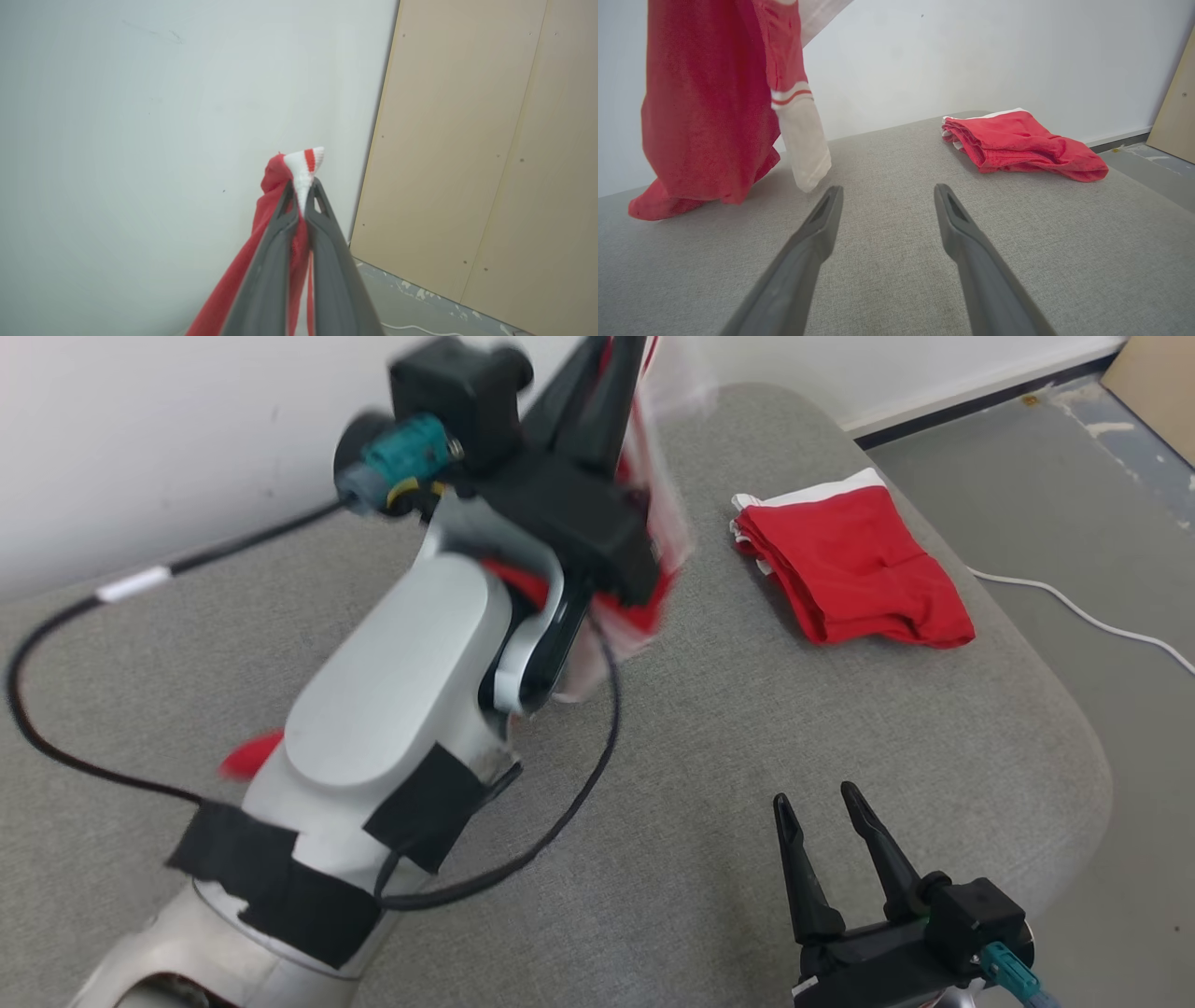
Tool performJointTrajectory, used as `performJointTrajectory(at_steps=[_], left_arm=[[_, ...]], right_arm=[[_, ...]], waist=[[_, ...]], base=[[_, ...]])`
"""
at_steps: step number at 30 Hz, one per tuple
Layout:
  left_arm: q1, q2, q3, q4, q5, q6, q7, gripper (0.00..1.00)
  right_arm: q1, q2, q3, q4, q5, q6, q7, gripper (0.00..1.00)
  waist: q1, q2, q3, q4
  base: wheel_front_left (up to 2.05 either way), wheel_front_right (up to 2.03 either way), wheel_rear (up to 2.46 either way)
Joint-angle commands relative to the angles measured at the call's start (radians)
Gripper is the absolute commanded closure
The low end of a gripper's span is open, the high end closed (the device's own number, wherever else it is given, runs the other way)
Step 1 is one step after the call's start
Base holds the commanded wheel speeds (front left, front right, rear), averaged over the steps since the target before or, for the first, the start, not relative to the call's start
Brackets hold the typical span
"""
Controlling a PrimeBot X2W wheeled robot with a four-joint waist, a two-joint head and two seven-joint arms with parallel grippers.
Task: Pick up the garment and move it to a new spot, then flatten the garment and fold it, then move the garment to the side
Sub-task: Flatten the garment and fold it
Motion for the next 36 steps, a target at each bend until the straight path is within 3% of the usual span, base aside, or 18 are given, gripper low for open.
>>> performJointTrajectory(at_steps=[1, 7, 11, 16, 17, 18, 23, 26, 29, 33, 36], left_arm=[[-0.028, 0.002, -0.008, -0.031, -0.061, 0.013, -0.041, 1.00], [-0.011, 0.013, 0.050, -0.069, -0.139, 0.079, -0.126, 1.00], [0.147, 0.077, 0.130, -0.047, -0.191, 0.124, -0.140, 1.00], [0.337, 0.170, 0.174, 0.095, -0.227, 0.168, -0.125, 1.00], [0.351, 0.180, 0.181, 0.130, -0.227, 0.172, -0.130, 0.55], [0.362, 0.194, 0.188, 0.170, -0.223, 0.177, -0.134, 0.00], [0.392, 0.205, 0.220, 0.306, -0.215, 0.191, -0.152, 0.00], [0.404, 0.216, 0.229, 0.328, -0.217, 0.182, -0.154, 0.00], [0.416, 0.237, 0.200, 0.279, -0.150, 0.193, -0.157, 0.00], [0.485, 0.202, 0.075, 0.143, -0.075, 0.136, -0.132, 0.00], [0.510, 0.174, -0.051, 0.068, -0.002, 0.120, -0.070, 0.00]], right_arm=[[0.004, 0.003, -0.002, 0.000, -0.006, -0.002, -0.001, 0.00], [0.019, 0.003, -0.019, -0.009, -0.019, -0.002, -0.001, 0.00], [0.032, 0.003, -0.026, -0.015, -0.024, -0.002, -0.001, 0.00], [0.015, 0.003, -0.014, -0.017, -0.031, -0.002, -0.001, 0.00], [0.011, 0.003, -0.013, -0.015, -0.034, -0.002, -0.001, 0.00], [0.006, 0.003, -0.007, -0.013, -0.033, -0.002, -0.001, 0.00], [-0.009, 0.003, 0.003, -0.004, -0.035, -0.002, -0.001, 0.00], [-0.001, 0.003, -0.002, -0.004, -0.039, -0.002, -0.001, 0.00], [0.012, 0.000, -0.011, -0.005, -0.041, -0.002, -0.001, 0.00], [0.030, -0.001, -0.025, -0.010, -0.045, -0.002, -0.001, 0.00], [0.027, 0.000, -0.023, -0.012, -0.046, -0.002, -0.001, 0.00]], waist=[[0.0000, -0.0001, -0.005, 0.012], [0.0000, -0.0001, -0.011, 0.062], [0.0000, -0.0001, -0.009, 0.114], [0.0000, -0.0001, 0.005, 0.164], [0.0000, -0.0001, 0.008, 0.173], [0.0000, -0.0001, 0.011, 0.179], [0.0000, -0.0001, 0.011, 0.192], [0.0000, -0.0001, 0.003, 0.198], [0.0000, -0.0001, -0.002, 0.203], [0.0000, -0.0001, -0.010, 0.213], [0.0000, -0.0001, -0.009, 0.209]], base=[[0.00, 0.00, 0.00], [0.00, 0.00, 0.00], [0.00, 0.00, 0.00], [0.00, 0.00, 0.00], [0.00, 0.00, 0.00], [0.00, 0.00, 0.00], [0.00, 0.00, 0.00], [0.00, 0.00, 0.00], [0.00, 0.00, 0.00], [0.00, 0.00, 0.00], [0.00, 0.00, 0.00]])
